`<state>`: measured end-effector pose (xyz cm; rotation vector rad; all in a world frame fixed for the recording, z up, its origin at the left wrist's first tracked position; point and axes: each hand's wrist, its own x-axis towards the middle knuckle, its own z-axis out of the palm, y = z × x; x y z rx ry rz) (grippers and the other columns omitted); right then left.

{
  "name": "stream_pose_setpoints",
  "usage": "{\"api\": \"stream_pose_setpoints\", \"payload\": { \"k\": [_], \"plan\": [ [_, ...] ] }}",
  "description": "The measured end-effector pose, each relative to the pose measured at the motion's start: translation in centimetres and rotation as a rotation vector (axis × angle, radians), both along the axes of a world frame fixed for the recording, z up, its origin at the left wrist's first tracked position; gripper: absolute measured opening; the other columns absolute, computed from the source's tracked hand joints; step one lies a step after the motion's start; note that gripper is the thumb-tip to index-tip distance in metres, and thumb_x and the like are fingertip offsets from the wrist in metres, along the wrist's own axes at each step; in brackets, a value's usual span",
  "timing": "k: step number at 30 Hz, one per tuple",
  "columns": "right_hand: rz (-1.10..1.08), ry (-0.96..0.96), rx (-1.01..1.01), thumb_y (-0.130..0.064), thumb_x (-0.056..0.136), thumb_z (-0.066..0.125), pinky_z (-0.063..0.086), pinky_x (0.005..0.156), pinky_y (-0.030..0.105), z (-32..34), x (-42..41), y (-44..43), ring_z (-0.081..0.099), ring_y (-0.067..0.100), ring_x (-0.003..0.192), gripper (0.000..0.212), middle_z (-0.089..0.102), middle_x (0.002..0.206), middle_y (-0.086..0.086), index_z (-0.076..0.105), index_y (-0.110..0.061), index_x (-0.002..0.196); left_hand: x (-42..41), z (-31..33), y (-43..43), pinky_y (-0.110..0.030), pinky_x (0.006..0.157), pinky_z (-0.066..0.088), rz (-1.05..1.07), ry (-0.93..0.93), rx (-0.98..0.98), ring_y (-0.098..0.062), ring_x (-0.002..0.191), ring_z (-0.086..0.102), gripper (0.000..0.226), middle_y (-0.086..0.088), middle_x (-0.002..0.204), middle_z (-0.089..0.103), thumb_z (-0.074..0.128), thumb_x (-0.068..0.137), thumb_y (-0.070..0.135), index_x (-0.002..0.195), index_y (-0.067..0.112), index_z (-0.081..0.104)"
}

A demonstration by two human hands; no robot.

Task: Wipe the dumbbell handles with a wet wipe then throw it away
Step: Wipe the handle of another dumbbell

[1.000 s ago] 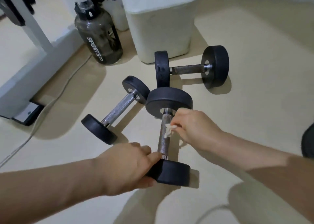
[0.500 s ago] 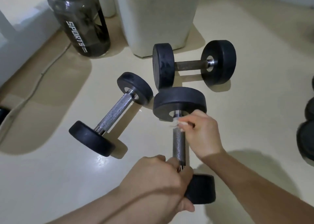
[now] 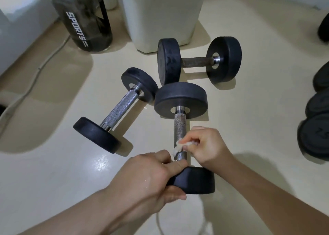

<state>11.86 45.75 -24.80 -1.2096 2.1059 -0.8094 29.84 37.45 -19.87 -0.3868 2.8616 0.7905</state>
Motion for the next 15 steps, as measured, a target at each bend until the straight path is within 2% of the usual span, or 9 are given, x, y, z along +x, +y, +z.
{"api": "stream_pose_setpoints", "payload": {
  "k": [5,11,13,15],
  "plan": [
    [-0.169,0.127,-0.069,-0.008,0.075,0.071,0.04,0.058,0.015,-0.4,-2.1,-3.8,0.054,0.006,0.064,0.013,0.056,0.069,-0.009,0.073,-0.02,0.069,-0.2,-0.1,0.6,-0.031,0.074,0.046,0.066,0.012,0.009,-0.015,0.093,0.053,0.057,0.01,0.103,0.049,0.049,0.079,0.068,0.129,0.045,0.035],
    [-0.031,0.002,0.001,0.001,0.073,0.07,0.039,0.06,0.016,0.2,-0.5,-0.6,0.054,0.005,0.063,0.019,0.061,0.07,-0.004,0.075,-0.018,0.07,0.9,-0.7,0.2,-0.03,0.079,0.048,0.103,0.01,0.088,-0.014,0.095,0.055,0.063,0.013,0.107,0.05,0.049,0.075,0.068,0.131,0.05,0.027],
    [-0.119,0.078,-0.059,-0.004,0.078,0.068,0.042,0.06,0.015,-0.1,-1.7,-2.8,0.055,0.006,0.066,0.017,0.06,0.072,-0.006,0.074,-0.019,0.073,1.3,-1.1,-0.1,-0.021,0.08,0.045,0.119,0.005,0.16,-0.008,0.093,0.054,0.066,0.016,0.106,0.051,0.051,0.071,0.066,0.13,0.055,0.023],
    [-0.189,0.138,-0.067,-0.01,0.079,0.068,0.046,0.061,0.025,-0.8,-1.7,-3.3,0.055,0.008,0.068,0.016,0.059,0.073,-0.006,0.072,-0.024,0.073,1.9,-1.3,-0.3,-0.005,0.075,0.036,0.136,0.012,0.208,0.0,0.09,0.048,0.062,0.019,0.105,0.05,0.049,0.068,0.066,0.124,0.061,0.022]
  ]
}}
